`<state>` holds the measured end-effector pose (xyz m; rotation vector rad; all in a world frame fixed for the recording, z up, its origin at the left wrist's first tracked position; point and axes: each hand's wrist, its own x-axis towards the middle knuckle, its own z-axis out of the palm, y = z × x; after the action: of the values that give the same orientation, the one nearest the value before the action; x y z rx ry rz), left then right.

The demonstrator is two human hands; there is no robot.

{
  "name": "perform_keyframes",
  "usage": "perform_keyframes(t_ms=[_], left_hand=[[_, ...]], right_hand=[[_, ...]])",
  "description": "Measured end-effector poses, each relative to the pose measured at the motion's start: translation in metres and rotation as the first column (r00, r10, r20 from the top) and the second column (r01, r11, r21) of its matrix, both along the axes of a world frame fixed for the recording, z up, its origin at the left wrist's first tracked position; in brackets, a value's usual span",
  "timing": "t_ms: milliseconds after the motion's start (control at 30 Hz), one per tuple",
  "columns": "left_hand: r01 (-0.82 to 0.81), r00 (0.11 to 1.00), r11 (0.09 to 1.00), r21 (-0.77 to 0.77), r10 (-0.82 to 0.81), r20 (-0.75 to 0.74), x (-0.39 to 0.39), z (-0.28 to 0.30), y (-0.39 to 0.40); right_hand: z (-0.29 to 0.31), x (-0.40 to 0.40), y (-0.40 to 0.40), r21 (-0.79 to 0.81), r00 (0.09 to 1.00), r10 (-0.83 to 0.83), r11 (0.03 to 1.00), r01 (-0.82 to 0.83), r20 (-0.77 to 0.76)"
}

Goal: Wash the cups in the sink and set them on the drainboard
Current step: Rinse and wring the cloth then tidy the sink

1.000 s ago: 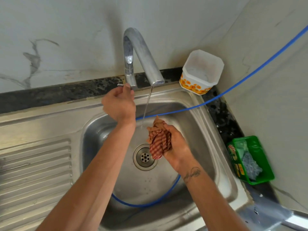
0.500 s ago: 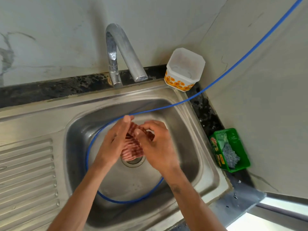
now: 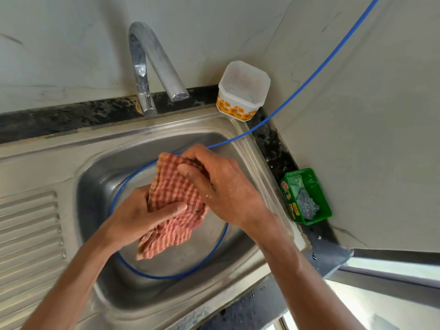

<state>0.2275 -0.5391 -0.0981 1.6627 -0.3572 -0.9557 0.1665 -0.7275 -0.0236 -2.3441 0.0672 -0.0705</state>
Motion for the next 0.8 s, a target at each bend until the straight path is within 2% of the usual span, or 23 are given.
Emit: perform_keyframes(t_ms=[100,167,267,333,367,433,467,533,600,667,733,800], left_hand=[[-0.159,0.976,0.985,-0.064,0.147,-0.161,-0.014,-0.004,0.001],[-0.247,0.940,0.968,-0.039,0.230,-0.253,-0.020,-0.005,0.001],[-0.142,0.956,0.989,0.031,0.145,-0.255,-0.034,0.001,0.001],[-0.191,0.935,0.981,0.043,0.195,-0.294,-0.043,0.001,0.001],[-0.262,0.898,0.964,0.040,0.259,-0.355,-0.044,-0.001,0.002],[-0.419,0.768,0.908,0.020,0.366,-0.526,-0.043,0.002,0.006],[-0.460,0.716,0.887,-0.018,0.359,-0.599,-0.042,0.008,0.008],[-0.468,0.686,0.875,-0.122,0.273,-0.674,-0.042,0.025,0.012],[-0.495,0.652,0.856,-0.146,0.255,-0.714,-0.047,0.040,0.022],[-0.556,0.563,0.820,-0.134,0.252,-0.787,-0.053,0.042,0.033],[-0.637,0.434,0.761,-0.121,0.224,-0.873,-0.060,0.036,0.044],[-0.659,0.321,0.746,-0.097,0.162,-0.933,-0.067,0.039,0.052]], right_hand=[[-0.006,-0.007,0.007,-0.033,1.000,-0.007,0.999,0.008,0.030],[-0.009,-0.014,0.013,-0.036,0.999,-0.014,0.999,0.015,0.029],[-0.011,-0.023,0.019,-0.023,0.997,-0.076,0.997,0.076,0.031],[-0.011,-0.030,0.023,-0.014,0.994,-0.102,0.995,0.102,0.032],[-0.011,-0.033,0.025,-0.009,0.995,-0.096,0.995,0.096,0.027],[-0.014,-0.044,0.033,-0.008,0.999,-0.033,0.999,0.033,0.005],[-0.016,-0.050,0.037,-0.025,1.000,0.024,0.999,-0.024,-0.007],[-0.022,-0.064,0.047,-0.063,0.990,0.137,0.988,-0.138,-0.023],[-0.028,-0.073,0.058,-0.085,0.972,0.235,0.968,-0.236,-0.024],[-0.033,-0.075,0.061,-0.095,0.958,0.266,0.957,-0.275,-0.104],[-0.035,-0.069,0.065,-0.119,0.942,0.232,0.956,-0.267,-0.244],[-0.039,-0.063,0.067,0.040,0.933,0.186,0.982,-0.183,-0.308]])
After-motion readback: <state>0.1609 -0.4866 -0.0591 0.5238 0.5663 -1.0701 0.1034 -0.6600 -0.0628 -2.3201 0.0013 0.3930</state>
